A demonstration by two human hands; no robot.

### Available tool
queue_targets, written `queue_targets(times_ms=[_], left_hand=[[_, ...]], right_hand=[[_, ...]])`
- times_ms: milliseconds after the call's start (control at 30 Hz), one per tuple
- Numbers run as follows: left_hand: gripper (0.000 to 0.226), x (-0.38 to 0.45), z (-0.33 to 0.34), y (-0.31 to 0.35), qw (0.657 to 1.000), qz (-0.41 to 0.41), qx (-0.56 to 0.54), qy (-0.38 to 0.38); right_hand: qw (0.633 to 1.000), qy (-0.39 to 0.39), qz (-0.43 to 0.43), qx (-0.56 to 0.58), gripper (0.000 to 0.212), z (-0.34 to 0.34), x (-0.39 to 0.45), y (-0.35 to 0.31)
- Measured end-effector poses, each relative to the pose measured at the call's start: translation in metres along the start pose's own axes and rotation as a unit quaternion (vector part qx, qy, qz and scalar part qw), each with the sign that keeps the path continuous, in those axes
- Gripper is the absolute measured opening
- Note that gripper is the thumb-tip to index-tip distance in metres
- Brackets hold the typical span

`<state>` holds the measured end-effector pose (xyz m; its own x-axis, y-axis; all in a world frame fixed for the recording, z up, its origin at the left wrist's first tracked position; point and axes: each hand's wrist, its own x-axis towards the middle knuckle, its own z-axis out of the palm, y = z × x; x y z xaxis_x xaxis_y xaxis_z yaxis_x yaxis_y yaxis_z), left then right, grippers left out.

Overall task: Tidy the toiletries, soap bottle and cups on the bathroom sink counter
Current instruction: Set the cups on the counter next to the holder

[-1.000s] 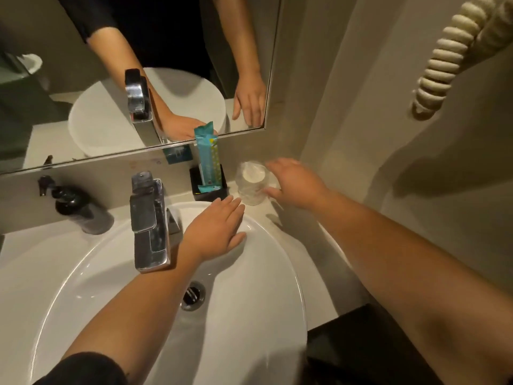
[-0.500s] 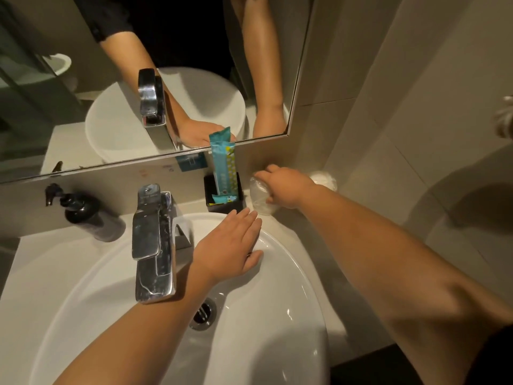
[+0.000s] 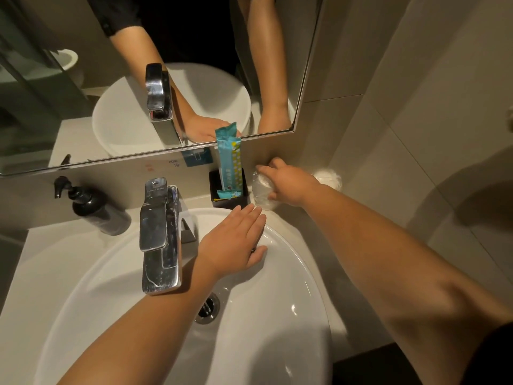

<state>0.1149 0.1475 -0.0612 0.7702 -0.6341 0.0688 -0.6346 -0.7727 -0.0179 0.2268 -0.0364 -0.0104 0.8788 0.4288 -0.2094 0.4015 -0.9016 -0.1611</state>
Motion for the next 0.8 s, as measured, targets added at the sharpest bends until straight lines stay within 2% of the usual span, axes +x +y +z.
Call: queue_targets(times_ms=[233, 333, 433, 567, 700, 800], left_hand=[[0.065, -0.001, -0.006, 0.002, 1.000, -0.010, 0.005, -0.025], [0.065, -0.001, -0.009, 0.002, 0.999, -0.012, 0.008, -0.032], [0.066, -0.001, -0.012, 0.003, 0.999, -0.013, 0.004, -0.032], [0.066, -0.001, -0.013, 0.004, 0.999, -0.015, 0.000, -0.029], [0.068, 0.000, -0.012, 0.004, 0.999, -0.020, -0.004, -0.032], [0.069, 0.000, -0.012, 0.004, 0.999, -0.019, -0.015, -0.036]], right_hand=[[1.000, 0.016, 0.004, 0.014, 0.087, -0.025, -0.021, 0.011], [0.999, 0.044, 0.028, -0.011, 0.078, -0.050, -0.041, 0.028], [0.993, 0.047, 0.091, -0.054, 0.063, -0.061, -0.058, 0.050], [0.987, 0.003, 0.150, -0.054, 0.053, -0.061, -0.068, 0.064], [0.979, -0.041, 0.191, -0.062, 0.058, -0.047, -0.064, 0.059], [0.975, -0.072, 0.203, -0.061, 0.052, -0.035, -0.053, 0.055]])
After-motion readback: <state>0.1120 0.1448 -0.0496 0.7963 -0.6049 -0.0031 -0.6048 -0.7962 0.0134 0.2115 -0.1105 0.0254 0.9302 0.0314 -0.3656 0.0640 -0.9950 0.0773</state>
